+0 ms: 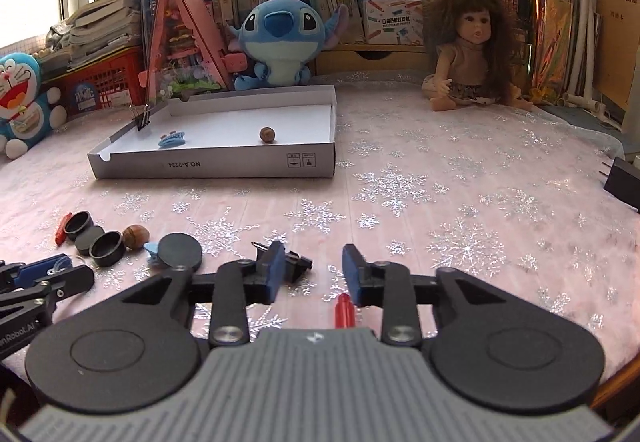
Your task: Organize rigid objects
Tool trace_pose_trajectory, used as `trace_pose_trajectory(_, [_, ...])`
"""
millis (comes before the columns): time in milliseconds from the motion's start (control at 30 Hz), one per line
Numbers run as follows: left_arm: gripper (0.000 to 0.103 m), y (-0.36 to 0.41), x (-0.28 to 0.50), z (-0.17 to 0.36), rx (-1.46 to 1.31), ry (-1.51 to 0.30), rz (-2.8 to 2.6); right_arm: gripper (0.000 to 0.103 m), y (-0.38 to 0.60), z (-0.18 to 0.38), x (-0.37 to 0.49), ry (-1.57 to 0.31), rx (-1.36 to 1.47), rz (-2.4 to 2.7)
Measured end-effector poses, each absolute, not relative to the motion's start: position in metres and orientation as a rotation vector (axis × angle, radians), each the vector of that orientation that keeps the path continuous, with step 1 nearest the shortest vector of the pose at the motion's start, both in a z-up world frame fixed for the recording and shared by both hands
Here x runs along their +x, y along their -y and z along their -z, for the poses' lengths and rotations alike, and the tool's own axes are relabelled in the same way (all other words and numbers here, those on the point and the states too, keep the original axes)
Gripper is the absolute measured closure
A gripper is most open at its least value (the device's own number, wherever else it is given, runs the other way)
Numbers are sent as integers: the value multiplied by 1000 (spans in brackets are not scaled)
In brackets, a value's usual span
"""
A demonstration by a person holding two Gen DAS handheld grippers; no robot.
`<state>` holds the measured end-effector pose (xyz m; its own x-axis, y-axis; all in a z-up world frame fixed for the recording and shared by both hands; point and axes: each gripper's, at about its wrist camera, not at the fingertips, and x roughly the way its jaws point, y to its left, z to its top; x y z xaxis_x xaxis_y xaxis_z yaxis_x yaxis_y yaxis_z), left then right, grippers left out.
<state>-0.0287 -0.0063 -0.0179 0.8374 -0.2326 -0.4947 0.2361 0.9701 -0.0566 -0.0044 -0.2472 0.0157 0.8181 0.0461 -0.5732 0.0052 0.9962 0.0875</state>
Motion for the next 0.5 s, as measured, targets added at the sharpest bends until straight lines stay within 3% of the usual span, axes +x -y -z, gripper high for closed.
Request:
trace_pose_trajectory(133, [76,6,-29,18,7,-523,248,35,237,-15,-5,-602,96,-26])
trace_pose_trajectory(267, [76,6,-29,17,8,-523,247,35,232,-13,-8,-587,146,-28])
trace_pose_trajectory(500, [76,6,-28,18,3,-523,240,35,213,-8,-9,-617,-13,-100])
